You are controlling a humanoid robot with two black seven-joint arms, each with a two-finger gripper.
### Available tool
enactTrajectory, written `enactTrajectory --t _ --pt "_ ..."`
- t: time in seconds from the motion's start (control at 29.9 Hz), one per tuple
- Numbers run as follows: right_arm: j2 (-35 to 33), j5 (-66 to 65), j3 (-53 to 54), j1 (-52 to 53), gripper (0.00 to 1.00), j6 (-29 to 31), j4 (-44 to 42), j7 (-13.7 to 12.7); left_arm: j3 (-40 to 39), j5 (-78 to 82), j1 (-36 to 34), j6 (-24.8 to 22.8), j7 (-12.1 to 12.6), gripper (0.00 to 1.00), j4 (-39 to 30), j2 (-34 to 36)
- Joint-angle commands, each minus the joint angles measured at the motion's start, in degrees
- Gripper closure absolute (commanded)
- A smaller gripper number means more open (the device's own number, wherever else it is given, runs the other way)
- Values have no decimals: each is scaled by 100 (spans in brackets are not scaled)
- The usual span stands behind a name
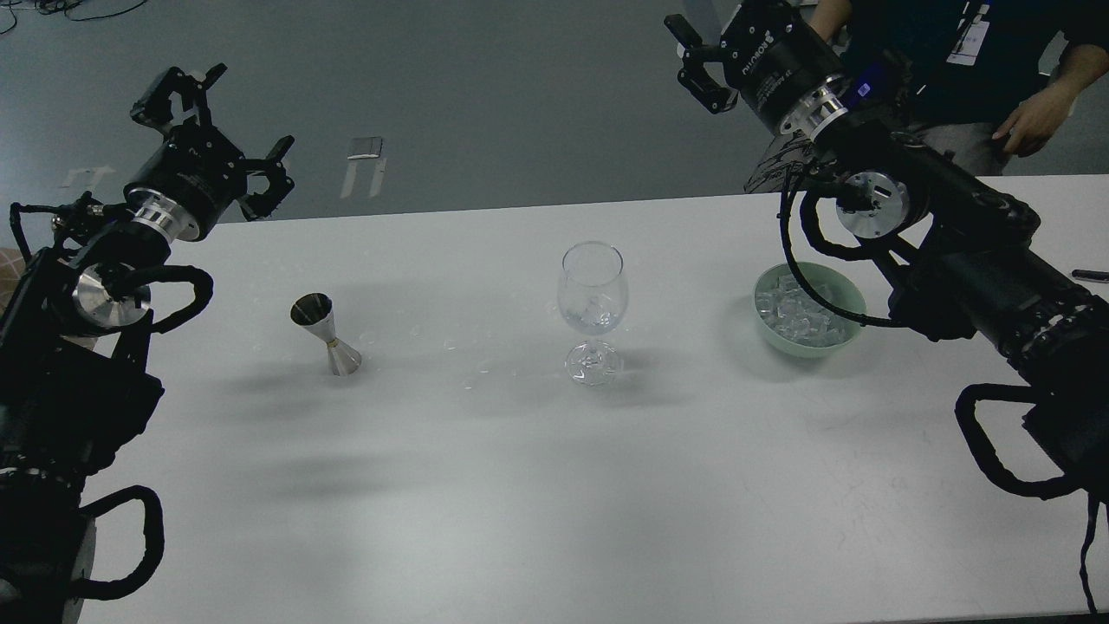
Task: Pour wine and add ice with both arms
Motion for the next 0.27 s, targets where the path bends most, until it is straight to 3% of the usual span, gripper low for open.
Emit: enactTrajectory --t 0.0,0.23 --pt "207 37 258 -107 0 17 -237 0 263 0 -104 0 8 2 52 20" --pt "375 37 302 -133 0 17 -299 0 422 0 -341 0 -36 2 316 -15"
